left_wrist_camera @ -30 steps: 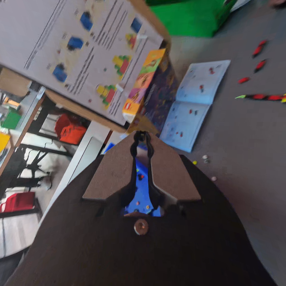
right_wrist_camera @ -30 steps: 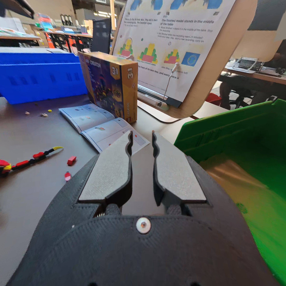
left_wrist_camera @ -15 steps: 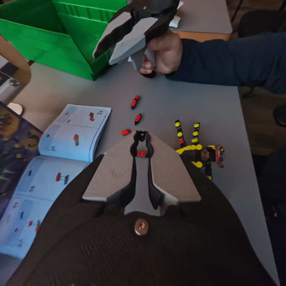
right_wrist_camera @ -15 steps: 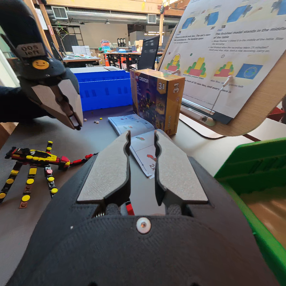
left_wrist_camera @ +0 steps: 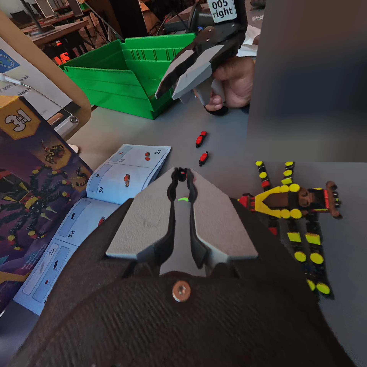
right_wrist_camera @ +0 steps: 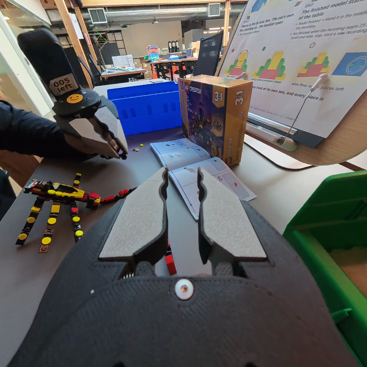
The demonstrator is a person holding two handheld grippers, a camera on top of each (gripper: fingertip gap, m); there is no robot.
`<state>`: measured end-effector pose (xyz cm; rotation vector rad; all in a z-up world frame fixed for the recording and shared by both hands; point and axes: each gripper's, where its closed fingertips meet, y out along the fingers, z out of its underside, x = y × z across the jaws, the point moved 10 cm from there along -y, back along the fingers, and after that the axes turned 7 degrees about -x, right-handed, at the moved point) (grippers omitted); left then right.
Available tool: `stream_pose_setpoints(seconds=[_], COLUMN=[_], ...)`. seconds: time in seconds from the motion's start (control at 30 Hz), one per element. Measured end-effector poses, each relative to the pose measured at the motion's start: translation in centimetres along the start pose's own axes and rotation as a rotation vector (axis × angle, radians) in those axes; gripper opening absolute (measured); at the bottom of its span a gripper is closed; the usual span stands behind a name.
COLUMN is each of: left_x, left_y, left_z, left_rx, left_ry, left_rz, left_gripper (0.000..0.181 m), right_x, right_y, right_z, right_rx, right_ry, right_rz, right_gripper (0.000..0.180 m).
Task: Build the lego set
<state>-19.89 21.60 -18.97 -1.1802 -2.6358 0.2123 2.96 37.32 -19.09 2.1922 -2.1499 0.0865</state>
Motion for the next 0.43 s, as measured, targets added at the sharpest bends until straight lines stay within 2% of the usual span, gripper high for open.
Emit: stream_pose_setpoints(seconds=[0.17, 0.3, 0.43], left_x=[-0.1, -0.4, 0.1], left_y=[0.3, -0.1, -1.2], left_z=[0.6, -0.5, -2.4], left_rx=[-0.002, -0.142, -0.442], left_ry=[-0.026, -0.143, -0.474], left_rz=[0.041, 0.189, 0.543], left_gripper=[0.006, 0.006, 0.006], right_x=[-0.6, -1.3, -1.2], right_y=[-0.3, -1.0, -1.0], right_z=[0.1, -0.1, -0.2], right_rx=[0.001, -0.049, -0.052], right_ry=[0.025, 0.072, 0.08], right_rz=[-0.02, -0.018, -0.04], right_gripper=[0.028, 0.028, 0.028])
